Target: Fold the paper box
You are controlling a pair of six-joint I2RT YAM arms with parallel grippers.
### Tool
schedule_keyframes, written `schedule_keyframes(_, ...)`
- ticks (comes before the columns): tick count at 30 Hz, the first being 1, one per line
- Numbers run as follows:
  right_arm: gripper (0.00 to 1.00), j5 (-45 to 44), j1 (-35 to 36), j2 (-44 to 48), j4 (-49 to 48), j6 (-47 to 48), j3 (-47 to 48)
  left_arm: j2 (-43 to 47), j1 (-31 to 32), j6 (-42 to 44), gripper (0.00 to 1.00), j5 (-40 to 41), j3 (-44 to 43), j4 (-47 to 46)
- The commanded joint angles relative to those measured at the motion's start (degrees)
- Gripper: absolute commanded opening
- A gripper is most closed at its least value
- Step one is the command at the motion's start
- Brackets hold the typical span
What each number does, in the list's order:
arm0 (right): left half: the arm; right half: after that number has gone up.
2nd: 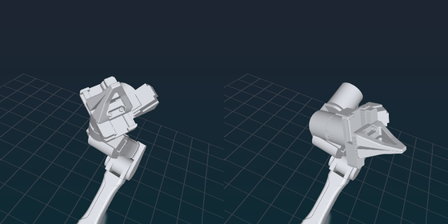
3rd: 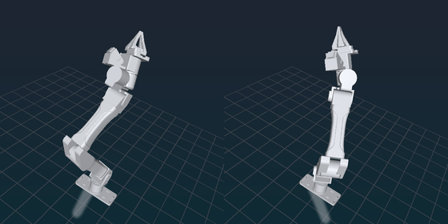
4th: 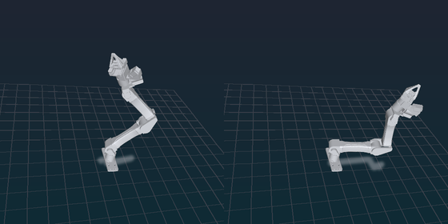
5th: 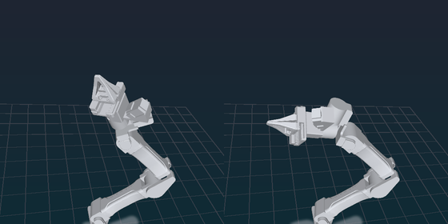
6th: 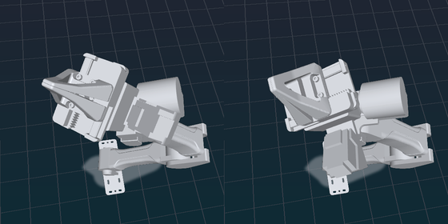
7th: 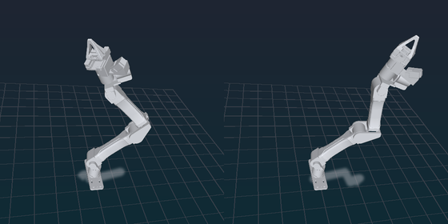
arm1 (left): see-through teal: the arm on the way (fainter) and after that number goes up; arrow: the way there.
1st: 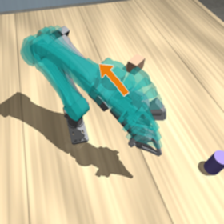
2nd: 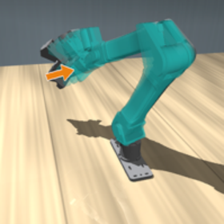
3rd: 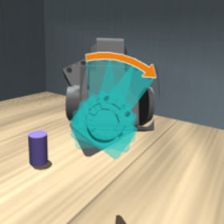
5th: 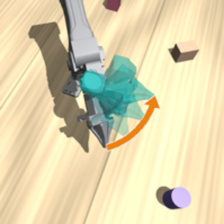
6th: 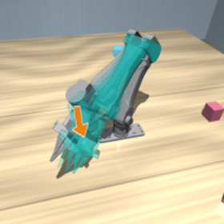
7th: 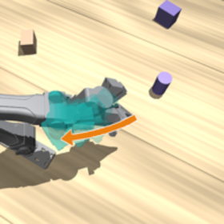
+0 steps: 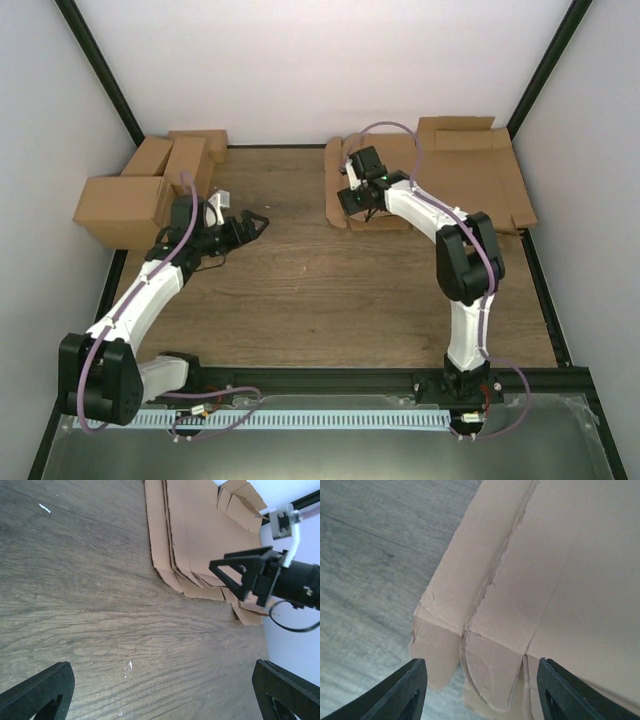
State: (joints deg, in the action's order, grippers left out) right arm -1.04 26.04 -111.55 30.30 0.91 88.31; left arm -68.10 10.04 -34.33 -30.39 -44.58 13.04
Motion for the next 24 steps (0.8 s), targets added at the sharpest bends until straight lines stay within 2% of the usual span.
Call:
schedule_keyframes(1,0.62,-5.2,1.9,-4.4,2.4,0.8,6.8,-0.5,0.6,1.2,1.00,-1.4,-1.7,0.5)
schedule_keyframes(16,0.62,-11.6,3.7,-14.0,5.9,-0.2,11.6,-0.9,0.9,5.4,1.00,-1.8,-3.9,4.5)
schedule_keyframes(24,0.50,-17.2,3.8,-15.2,6.5,-0.4,12.9,-0.9,1.9,6.4,1.00,-1.4,-4.1,5.2)
